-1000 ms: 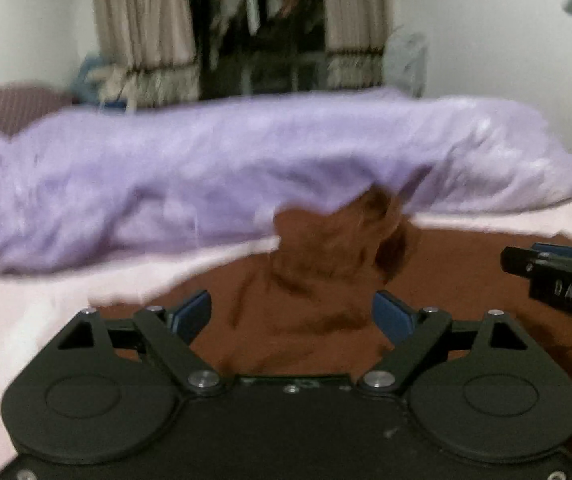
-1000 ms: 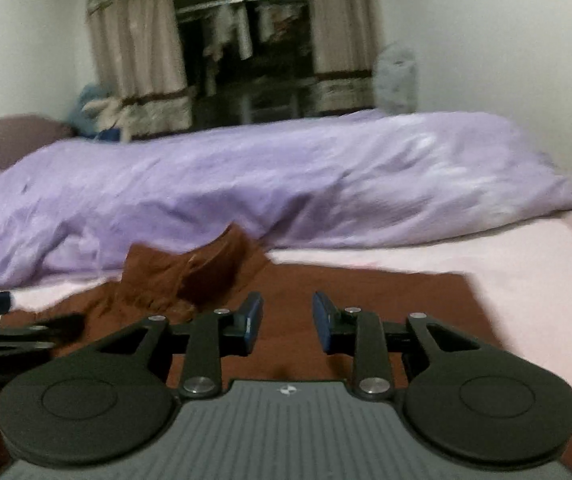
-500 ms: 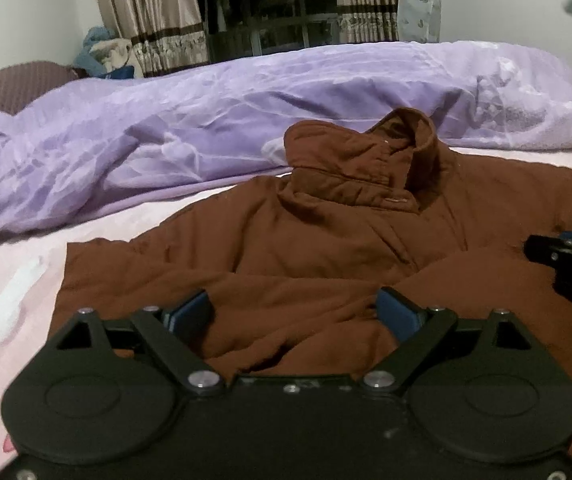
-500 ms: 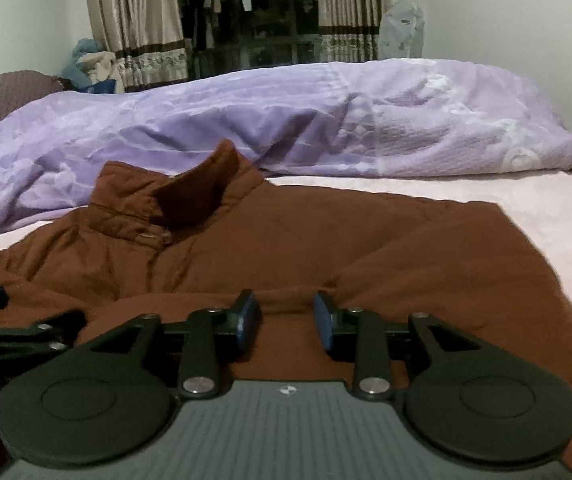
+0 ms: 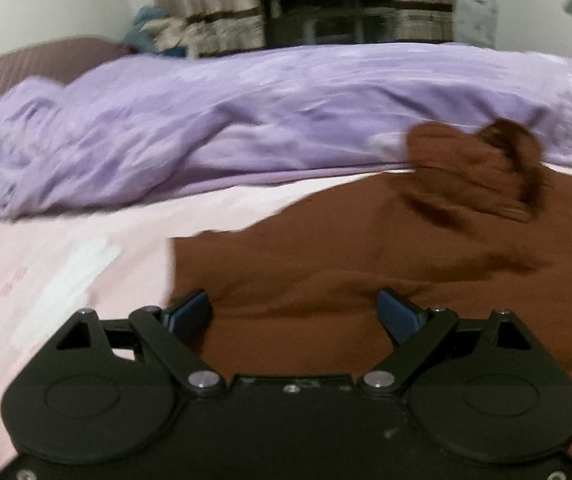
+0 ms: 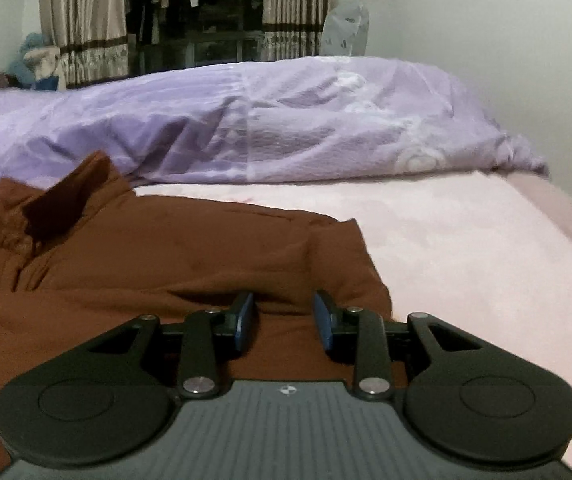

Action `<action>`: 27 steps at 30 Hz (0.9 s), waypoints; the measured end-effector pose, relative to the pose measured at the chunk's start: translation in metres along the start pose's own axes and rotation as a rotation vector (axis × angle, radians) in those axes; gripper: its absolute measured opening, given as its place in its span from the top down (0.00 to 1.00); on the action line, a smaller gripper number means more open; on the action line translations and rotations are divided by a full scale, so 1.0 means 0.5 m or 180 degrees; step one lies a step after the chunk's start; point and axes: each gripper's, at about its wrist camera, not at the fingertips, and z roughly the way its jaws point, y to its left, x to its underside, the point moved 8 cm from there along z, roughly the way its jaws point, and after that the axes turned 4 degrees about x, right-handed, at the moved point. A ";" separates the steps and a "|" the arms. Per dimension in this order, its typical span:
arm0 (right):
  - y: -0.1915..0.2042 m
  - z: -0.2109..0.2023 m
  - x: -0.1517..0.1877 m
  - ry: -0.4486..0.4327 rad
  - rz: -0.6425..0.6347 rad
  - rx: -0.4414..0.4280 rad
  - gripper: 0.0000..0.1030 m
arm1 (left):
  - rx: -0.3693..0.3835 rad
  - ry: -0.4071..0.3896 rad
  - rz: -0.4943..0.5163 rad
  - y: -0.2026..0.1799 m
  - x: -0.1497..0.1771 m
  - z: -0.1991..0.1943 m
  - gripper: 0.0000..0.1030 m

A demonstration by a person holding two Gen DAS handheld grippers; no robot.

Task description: Fold large clothes

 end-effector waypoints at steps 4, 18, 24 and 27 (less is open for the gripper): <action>-0.045 0.003 -0.006 -0.0014 0.0184 0.0094 0.88 | 0.0129 0.0141 -0.0461 0.068 0.008 0.012 0.07; 0.128 -0.138 -0.012 -0.0267 0.0334 -0.0695 0.58 | 0.0922 -0.0405 0.0088 -0.090 -0.076 -0.192 0.10; 0.215 -0.100 0.053 0.0034 -0.0117 -0.0708 0.57 | 0.0675 0.0081 0.0391 -0.177 0.051 -0.100 0.08; 0.202 -0.081 0.062 0.0080 -0.0075 -0.0738 0.60 | 0.0562 -0.0037 0.0480 -0.184 0.064 -0.092 0.07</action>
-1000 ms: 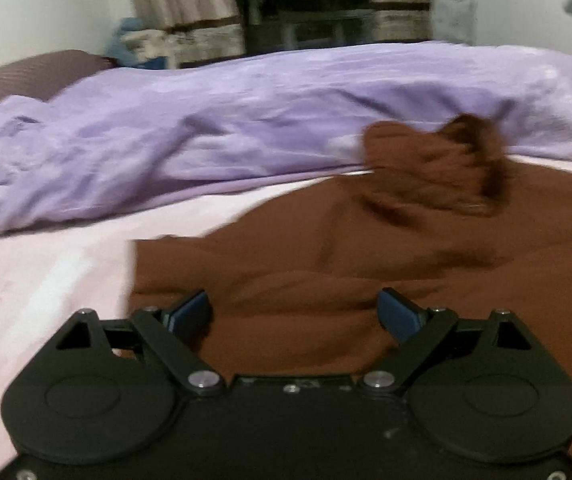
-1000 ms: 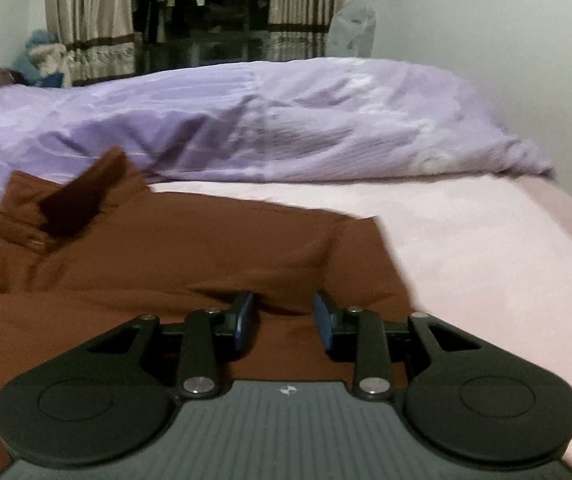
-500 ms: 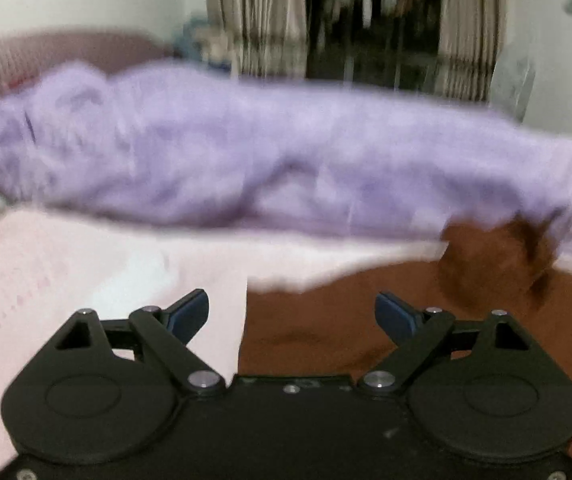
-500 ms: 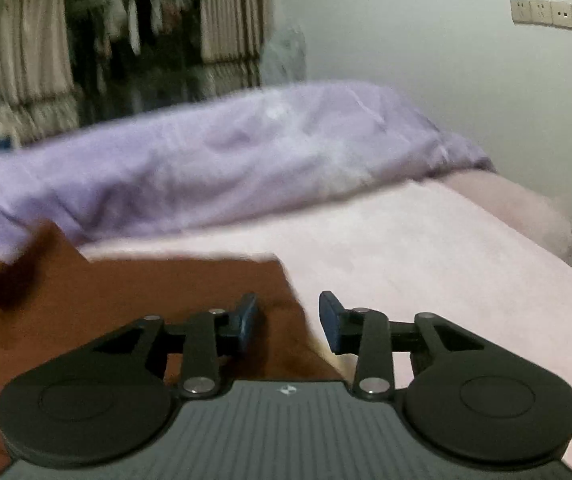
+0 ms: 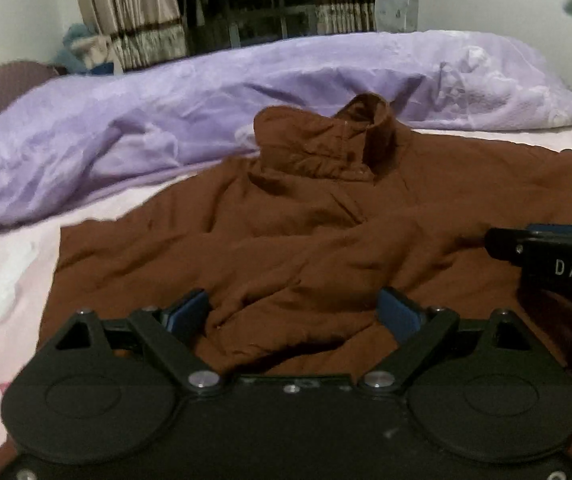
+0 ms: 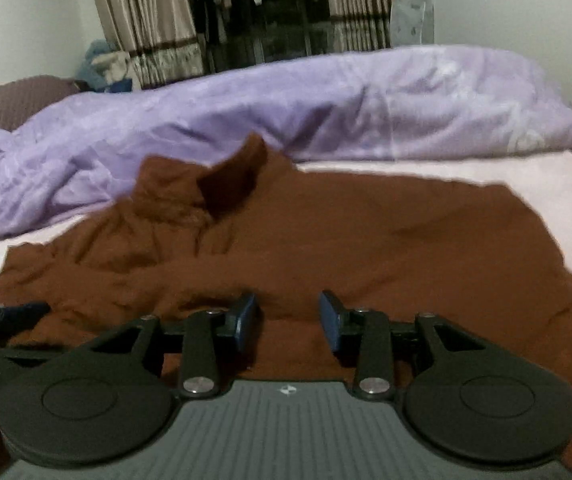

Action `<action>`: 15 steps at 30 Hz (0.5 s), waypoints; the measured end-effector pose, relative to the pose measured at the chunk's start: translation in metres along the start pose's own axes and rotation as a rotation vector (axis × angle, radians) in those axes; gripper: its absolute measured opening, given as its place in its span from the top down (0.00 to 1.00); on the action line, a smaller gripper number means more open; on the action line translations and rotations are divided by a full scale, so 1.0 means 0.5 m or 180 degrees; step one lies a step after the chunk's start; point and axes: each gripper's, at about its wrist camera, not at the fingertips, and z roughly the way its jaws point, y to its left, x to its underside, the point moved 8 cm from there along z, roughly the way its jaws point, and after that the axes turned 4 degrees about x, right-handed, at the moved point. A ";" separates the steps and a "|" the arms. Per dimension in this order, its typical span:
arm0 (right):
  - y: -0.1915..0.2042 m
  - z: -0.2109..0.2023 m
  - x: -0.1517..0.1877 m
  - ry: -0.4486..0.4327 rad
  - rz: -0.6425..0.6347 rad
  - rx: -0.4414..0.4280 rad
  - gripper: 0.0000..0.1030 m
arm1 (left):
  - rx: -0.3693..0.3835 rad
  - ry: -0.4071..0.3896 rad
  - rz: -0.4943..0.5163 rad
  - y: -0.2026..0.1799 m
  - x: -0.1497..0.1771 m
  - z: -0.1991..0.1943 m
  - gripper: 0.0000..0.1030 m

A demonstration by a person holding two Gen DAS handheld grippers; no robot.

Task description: Fold large clothes

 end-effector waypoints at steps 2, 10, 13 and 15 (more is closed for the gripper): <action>-0.013 -0.014 0.003 -0.0034 -0.0022 0.0002 0.67 | 0.0020 -0.0027 0.0016 0.014 -0.004 -0.008 0.07; -0.164 -0.042 -0.015 -0.0143 0.0110 0.0610 0.87 | 0.0065 0.0058 -0.0463 0.156 0.011 -0.018 0.06; -0.246 -0.049 -0.006 -0.0112 0.0235 0.1047 0.85 | 0.0157 0.0060 -0.0541 0.195 0.025 -0.029 0.06; -0.275 -0.056 -0.005 -0.0088 0.0525 0.0851 0.85 | 0.0176 0.0028 -0.0616 0.202 0.029 -0.043 0.06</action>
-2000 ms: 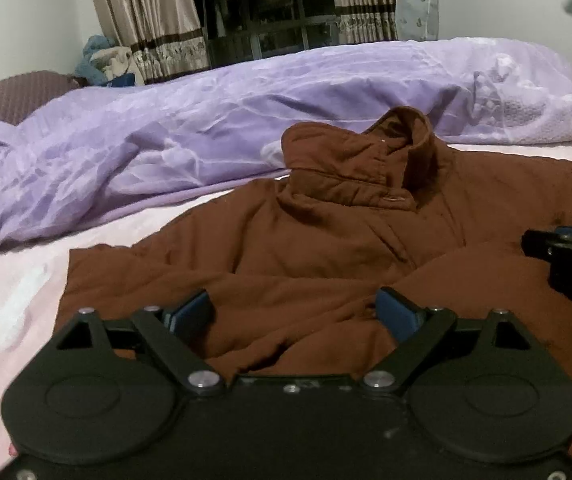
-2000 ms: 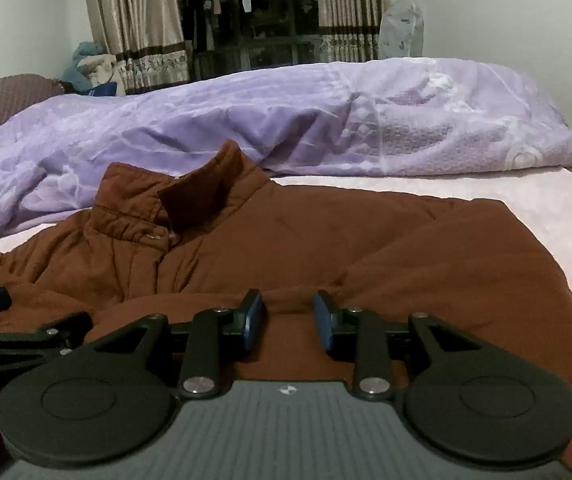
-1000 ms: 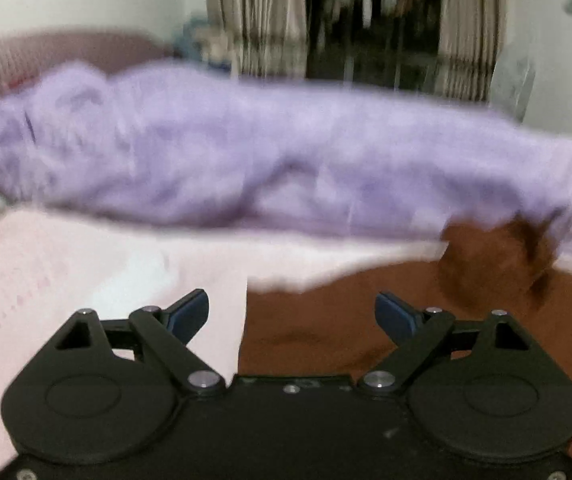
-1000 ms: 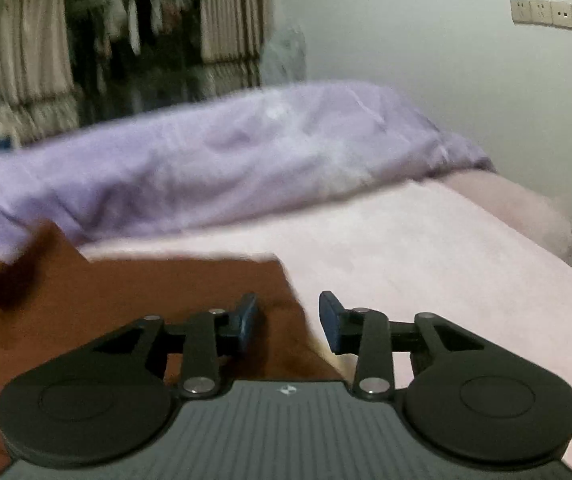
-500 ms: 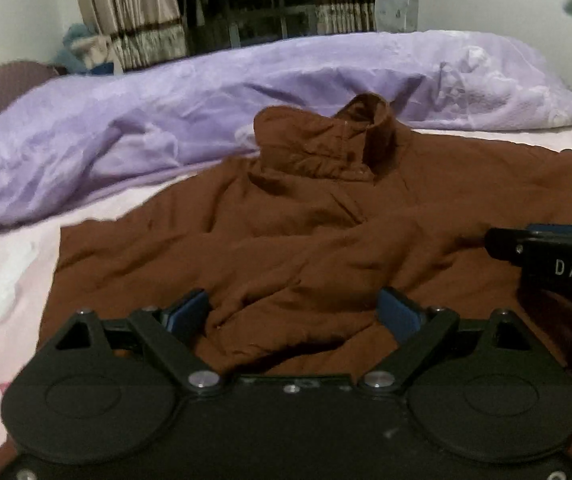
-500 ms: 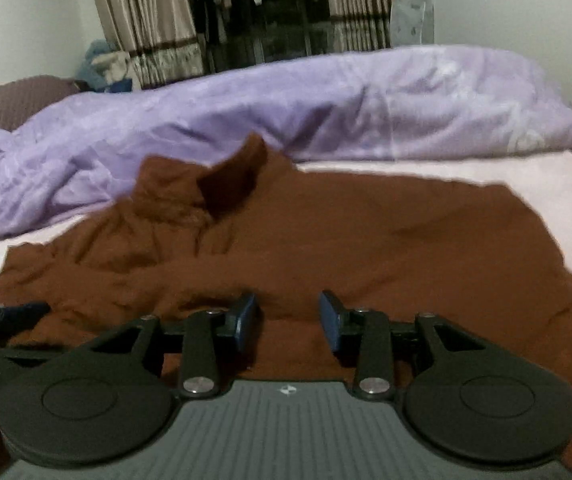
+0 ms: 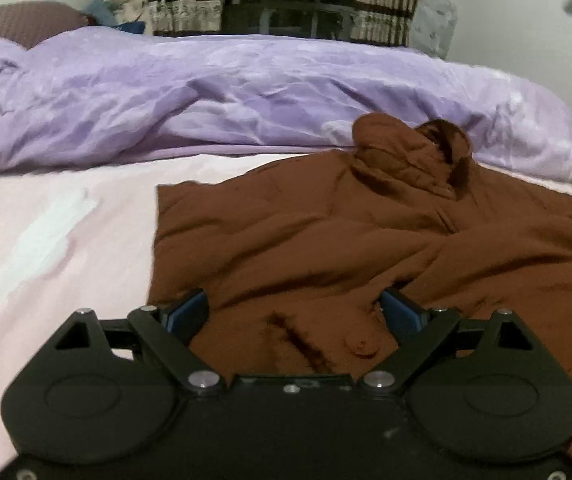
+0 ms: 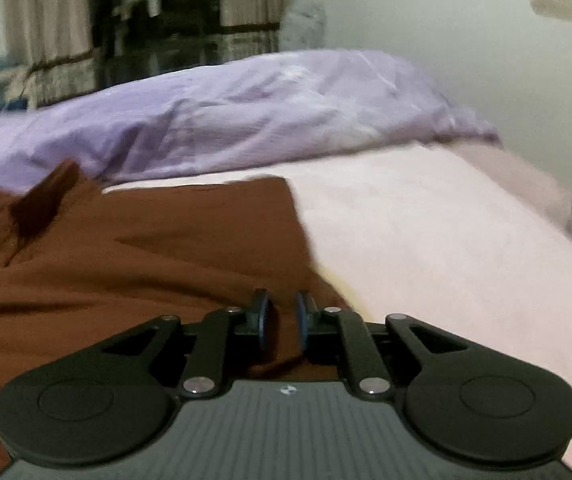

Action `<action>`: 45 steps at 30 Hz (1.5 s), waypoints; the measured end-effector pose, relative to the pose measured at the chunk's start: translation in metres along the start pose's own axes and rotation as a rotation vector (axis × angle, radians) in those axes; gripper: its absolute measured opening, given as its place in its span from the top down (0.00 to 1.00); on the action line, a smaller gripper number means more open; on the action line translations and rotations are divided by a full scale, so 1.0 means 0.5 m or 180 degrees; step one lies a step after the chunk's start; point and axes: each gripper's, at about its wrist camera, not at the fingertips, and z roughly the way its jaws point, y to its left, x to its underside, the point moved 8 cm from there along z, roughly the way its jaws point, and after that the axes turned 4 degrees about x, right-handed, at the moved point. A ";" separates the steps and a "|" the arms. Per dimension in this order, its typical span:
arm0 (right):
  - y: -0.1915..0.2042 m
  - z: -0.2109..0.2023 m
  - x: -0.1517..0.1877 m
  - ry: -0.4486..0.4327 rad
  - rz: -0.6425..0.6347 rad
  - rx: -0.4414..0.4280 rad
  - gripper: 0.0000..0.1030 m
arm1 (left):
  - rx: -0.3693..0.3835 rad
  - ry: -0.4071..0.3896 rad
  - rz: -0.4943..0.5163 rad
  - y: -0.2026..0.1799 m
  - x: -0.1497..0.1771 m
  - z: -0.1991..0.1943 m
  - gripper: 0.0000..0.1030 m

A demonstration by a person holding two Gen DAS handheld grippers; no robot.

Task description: Fold large clothes

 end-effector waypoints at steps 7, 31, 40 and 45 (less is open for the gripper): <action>-0.039 0.005 0.003 -0.0049 0.0037 0.0655 0.30 | -0.0357 -0.0282 0.0126 0.019 0.018 -0.058 0.07; 0.253 -0.145 0.118 -0.0095 -0.0528 -0.1102 0.47 | -0.0847 -0.0620 0.1055 -0.220 0.111 -0.113 0.09; 0.213 -0.148 0.129 -0.0147 -0.0579 -0.0814 0.50 | -0.0910 -0.0537 0.0800 -0.159 0.088 -0.099 0.07; 0.148 -0.128 0.106 -0.0172 -0.0476 -0.0564 0.62 | -0.0747 -0.0453 0.0381 -0.063 0.072 -0.096 0.06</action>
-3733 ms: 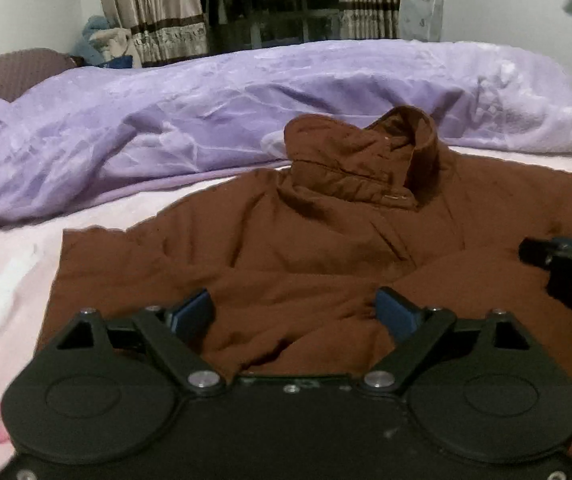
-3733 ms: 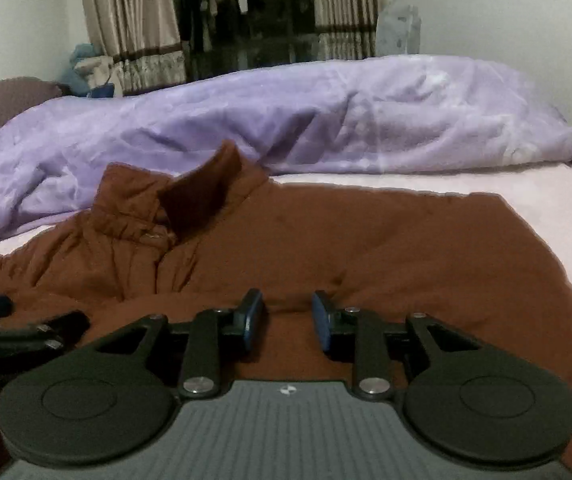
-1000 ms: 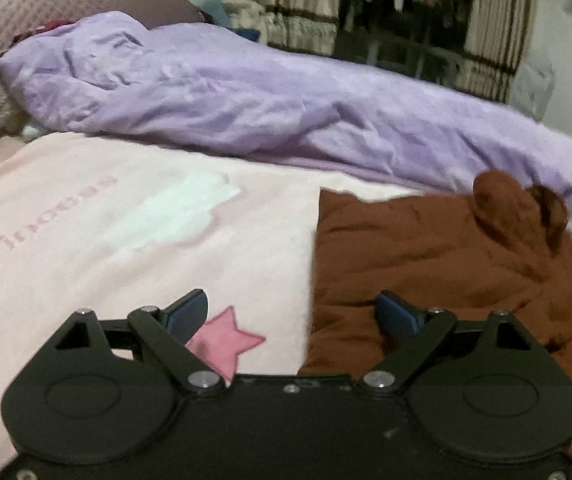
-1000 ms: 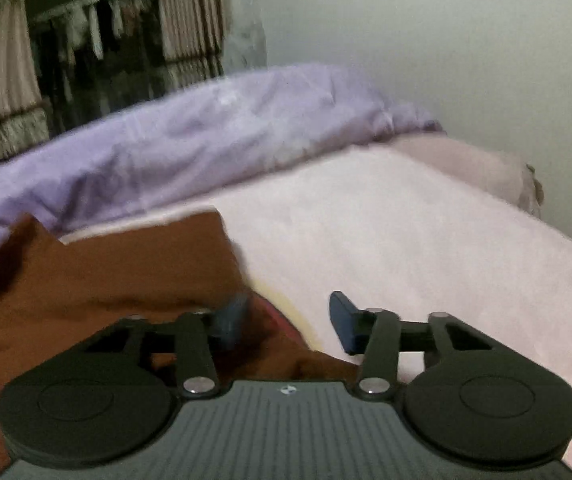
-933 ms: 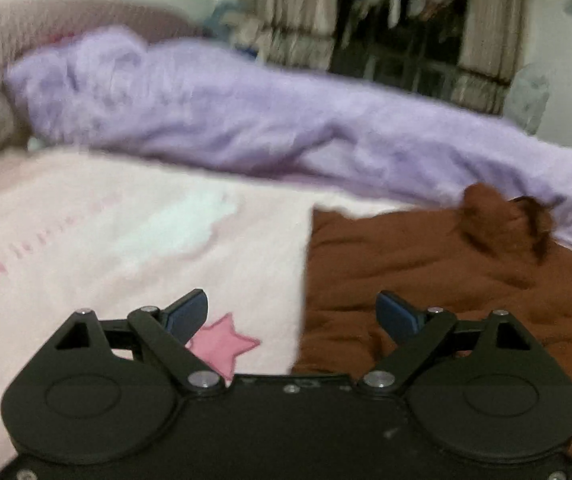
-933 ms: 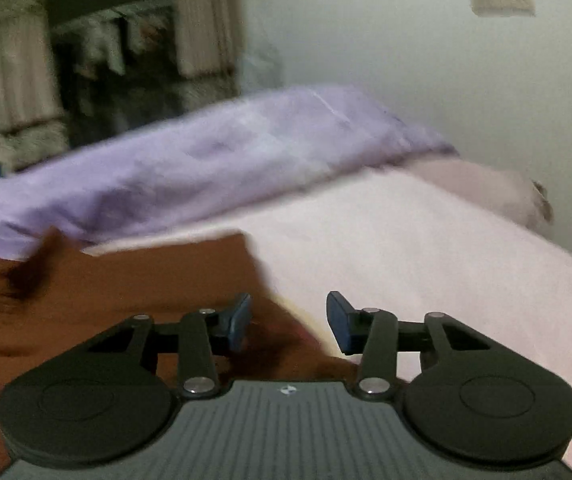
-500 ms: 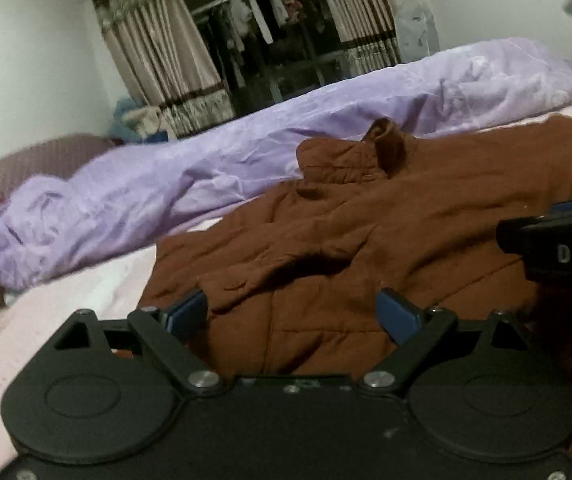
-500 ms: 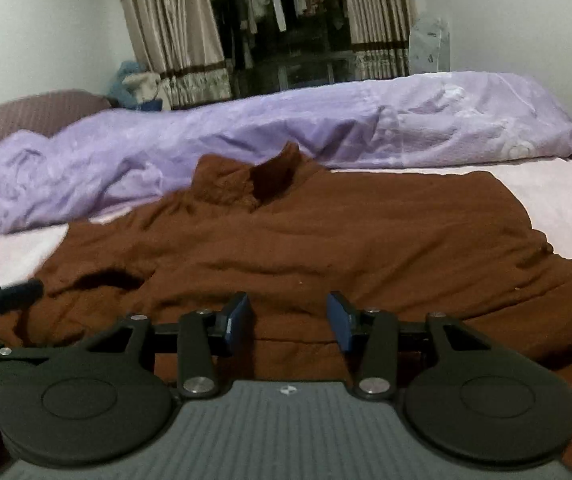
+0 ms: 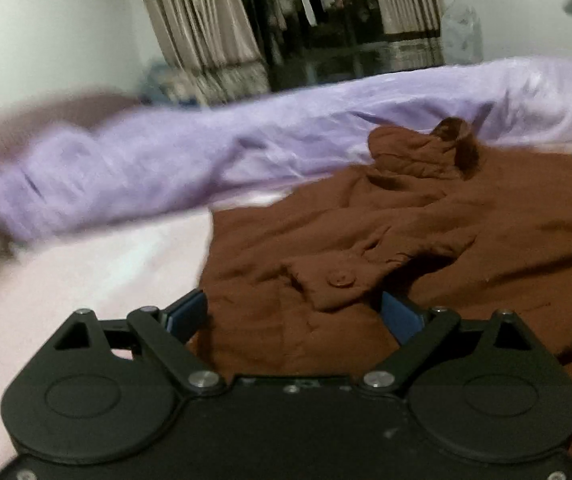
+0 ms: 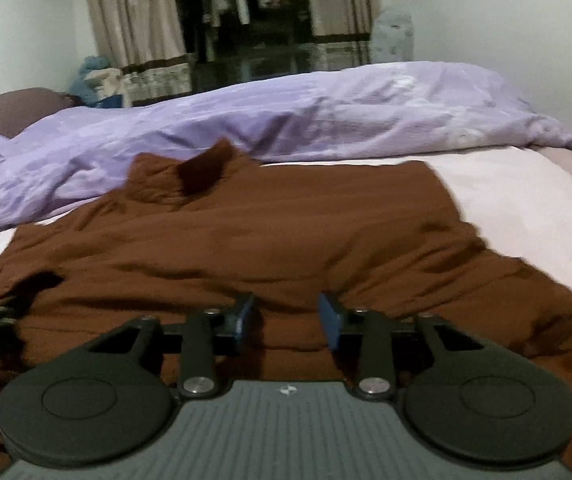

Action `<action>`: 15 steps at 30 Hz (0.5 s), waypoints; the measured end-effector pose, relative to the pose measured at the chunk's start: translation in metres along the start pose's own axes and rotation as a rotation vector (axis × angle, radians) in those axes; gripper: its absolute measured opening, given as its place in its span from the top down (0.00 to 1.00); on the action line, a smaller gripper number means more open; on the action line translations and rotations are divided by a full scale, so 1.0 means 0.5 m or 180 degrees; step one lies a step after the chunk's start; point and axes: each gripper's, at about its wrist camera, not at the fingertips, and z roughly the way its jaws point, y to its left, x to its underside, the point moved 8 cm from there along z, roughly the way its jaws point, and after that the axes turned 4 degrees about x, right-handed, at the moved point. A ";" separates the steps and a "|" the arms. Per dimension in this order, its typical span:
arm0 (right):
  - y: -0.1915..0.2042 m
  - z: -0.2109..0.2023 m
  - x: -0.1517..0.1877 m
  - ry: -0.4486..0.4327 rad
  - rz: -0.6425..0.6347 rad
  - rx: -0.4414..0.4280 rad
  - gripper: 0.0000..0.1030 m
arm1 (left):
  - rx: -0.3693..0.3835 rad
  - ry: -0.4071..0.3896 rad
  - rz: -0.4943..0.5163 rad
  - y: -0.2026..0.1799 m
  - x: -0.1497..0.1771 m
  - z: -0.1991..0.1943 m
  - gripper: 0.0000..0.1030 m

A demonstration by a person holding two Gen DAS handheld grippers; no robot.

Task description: Fold large clothes

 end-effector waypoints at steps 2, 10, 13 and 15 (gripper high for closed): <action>-0.037 -0.001 -0.003 -0.0052 -0.0039 0.0218 0.62 | 0.0213 0.0075 -0.0380 0.036 -0.002 0.004 0.06; -0.169 0.008 -0.001 -0.0040 0.0457 0.0612 0.73 | 0.0213 -0.0151 -0.0300 0.050 -0.021 -0.029 0.06; -0.154 0.030 -0.004 0.0109 -0.0009 0.0594 0.68 | 0.0022 -0.0262 0.0107 0.048 -0.046 -0.036 0.06; -0.154 0.033 -0.010 0.0222 -0.0526 0.0622 0.67 | -0.0296 -0.0297 0.0502 0.071 -0.050 -0.051 0.06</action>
